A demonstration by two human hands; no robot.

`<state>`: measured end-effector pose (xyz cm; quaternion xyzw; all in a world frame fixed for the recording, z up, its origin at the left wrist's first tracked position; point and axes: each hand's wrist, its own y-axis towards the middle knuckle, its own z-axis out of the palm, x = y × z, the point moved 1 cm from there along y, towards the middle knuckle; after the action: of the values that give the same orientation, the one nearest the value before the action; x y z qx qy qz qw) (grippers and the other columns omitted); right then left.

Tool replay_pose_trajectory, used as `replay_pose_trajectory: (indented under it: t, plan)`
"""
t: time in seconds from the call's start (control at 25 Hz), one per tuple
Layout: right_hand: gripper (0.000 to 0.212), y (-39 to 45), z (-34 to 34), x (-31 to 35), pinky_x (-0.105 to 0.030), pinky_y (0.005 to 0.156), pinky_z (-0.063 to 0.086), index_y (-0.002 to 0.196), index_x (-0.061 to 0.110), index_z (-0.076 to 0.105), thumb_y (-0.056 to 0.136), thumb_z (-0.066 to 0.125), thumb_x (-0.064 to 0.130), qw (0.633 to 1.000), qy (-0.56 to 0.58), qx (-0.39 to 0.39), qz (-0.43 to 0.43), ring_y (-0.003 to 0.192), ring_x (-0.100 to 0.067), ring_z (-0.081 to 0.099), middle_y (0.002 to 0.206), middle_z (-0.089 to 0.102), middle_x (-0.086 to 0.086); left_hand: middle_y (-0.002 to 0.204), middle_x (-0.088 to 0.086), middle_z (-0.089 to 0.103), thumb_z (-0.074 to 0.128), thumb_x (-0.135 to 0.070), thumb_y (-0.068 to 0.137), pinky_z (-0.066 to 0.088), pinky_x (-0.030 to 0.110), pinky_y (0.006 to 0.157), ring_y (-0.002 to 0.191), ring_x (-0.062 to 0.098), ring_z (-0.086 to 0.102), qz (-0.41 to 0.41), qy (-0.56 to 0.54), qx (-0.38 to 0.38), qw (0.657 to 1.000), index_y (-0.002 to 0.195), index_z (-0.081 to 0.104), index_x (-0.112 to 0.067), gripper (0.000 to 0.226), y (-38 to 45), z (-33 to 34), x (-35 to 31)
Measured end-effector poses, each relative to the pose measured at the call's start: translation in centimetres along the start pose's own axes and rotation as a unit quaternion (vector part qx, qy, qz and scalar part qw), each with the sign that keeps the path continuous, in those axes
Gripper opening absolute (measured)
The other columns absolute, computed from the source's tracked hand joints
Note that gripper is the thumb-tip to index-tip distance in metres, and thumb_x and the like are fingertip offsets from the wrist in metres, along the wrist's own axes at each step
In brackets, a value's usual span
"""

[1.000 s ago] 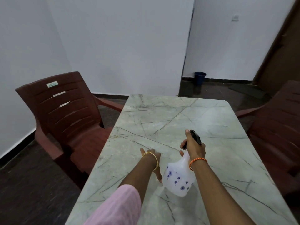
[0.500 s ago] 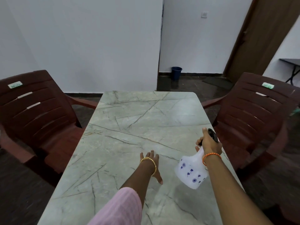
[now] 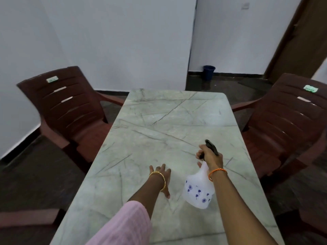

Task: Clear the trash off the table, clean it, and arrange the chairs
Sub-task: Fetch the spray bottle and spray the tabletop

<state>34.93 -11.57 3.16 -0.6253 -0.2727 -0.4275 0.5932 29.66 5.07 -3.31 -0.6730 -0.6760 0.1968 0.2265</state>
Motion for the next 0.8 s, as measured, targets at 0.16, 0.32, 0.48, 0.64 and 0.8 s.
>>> replay_pose_trajectory:
  t: [0.16, 0.32, 0.48, 0.64, 0.8]
  plan:
    - [0.021, -5.1, 5.7, -3.9, -0.025, 0.055, 0.046, 0.06, 0.013, 0.058, 0.076, 0.068, 0.024, 0.992, -0.071, 0.101, 0.036, 0.055, -0.019, 0.057, 0.054, 0.057, -0.002, 0.158, 0.013, 0.005, 0.077, -0.051, 0.065, 0.012, 0.062, 0.113, 0.144, 0.034, 0.016, -0.017, -0.019, 0.001, 1.0, 0.146, 0.018, -0.018, 0.106, -4.0, 3.6, 2.6]
    - [0.02, -9.7, 9.2, -7.5, -0.021, 0.044, 0.045, 0.068, 0.01, 0.062, 0.074, 0.066, 0.029, 0.985, -0.123, 0.118, 0.033, 0.051, -0.019, 0.057, 0.059, 0.062, -0.008, 0.156, 0.013, 0.009, 0.07, -0.038, 0.075, 0.017, 0.057, 0.114, 0.143, 0.031, 0.016, -0.079, -0.078, -0.035, 0.993, 0.145, 0.018, -0.016, 0.09, -7.3, 7.1, 4.9]
    - [0.02, -12.6, 9.2, -10.7, -0.02, 0.042, 0.046, 0.072, 0.008, 0.065, 0.072, 0.066, 0.028, 0.984, -0.122, 0.128, 0.038, 0.057, -0.018, 0.058, 0.062, 0.063, -0.007, 0.159, 0.009, -0.004, 0.071, -0.045, 0.074, 0.018, 0.048, 0.119, 0.148, 0.029, 0.003, -0.125, -0.198, -0.049, 0.971, 0.149, 0.01, -0.016, 0.101, -10.0, 10.9, 7.5]
    - [0.017, -12.7, 4.9, -11.1, -0.026, 0.051, 0.049, 0.066, 0.012, 0.062, 0.074, 0.07, 0.024, 0.994, -0.055, 0.078, 0.052, 0.065, -0.018, 0.058, 0.062, 0.061, -0.005, 0.16, 0.011, -0.011, 0.069, -0.06, 0.07, 0.014, 0.048, 0.12, 0.148, 0.031, -0.005, -0.141, -0.262, -0.027, 0.954, 0.151, 0.007, -0.017, 0.11, -10.8, 11.2, 6.6]
    - [0.025, -11.0, -2.4, -9.2, -0.026, 0.051, 0.049, 0.058, 0.012, 0.058, 0.074, 0.071, 0.026, 0.997, 0.001, -0.069, 0.03, 0.055, -0.017, 0.056, 0.055, 0.058, -0.004, 0.158, 0.014, -0.012, 0.071, -0.067, 0.061, 0.017, 0.055, 0.118, 0.147, 0.036, -0.008, -0.136, -0.265, -0.018, 0.954, 0.15, 0.011, -0.021, 0.116, -10.7, 11.2, 3.3]
